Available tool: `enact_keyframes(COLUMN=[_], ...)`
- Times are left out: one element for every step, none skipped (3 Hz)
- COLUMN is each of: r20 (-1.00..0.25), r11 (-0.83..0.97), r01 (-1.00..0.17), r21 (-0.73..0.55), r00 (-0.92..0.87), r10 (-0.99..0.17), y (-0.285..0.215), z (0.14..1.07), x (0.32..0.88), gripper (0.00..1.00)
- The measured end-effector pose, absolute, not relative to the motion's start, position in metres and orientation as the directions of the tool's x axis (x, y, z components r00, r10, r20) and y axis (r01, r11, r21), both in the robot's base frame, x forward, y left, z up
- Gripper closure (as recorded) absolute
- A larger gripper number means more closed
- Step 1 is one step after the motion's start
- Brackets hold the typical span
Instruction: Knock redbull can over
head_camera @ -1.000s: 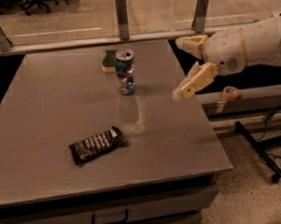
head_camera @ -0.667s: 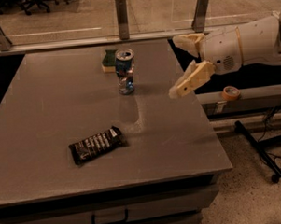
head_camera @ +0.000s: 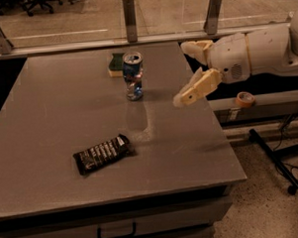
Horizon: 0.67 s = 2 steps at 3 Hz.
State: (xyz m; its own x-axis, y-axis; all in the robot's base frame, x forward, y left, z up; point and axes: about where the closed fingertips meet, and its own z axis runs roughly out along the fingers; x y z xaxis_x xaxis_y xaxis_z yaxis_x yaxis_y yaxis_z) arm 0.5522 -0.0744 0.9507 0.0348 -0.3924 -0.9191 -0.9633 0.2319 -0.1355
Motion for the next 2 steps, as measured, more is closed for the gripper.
enact_keyframes(r20=[-0.928, -0.935], r11=[0.276, 0.300], r01=[-0.952, -0.943], r21=[-0.133, -0.143], r00=[0.022, 0.030], r10=[-0.371, -0.353], y=[-0.061, -0.051], z=[0.935, 0.923], x=[0.565, 0.584], gripper=[0.00, 0.00])
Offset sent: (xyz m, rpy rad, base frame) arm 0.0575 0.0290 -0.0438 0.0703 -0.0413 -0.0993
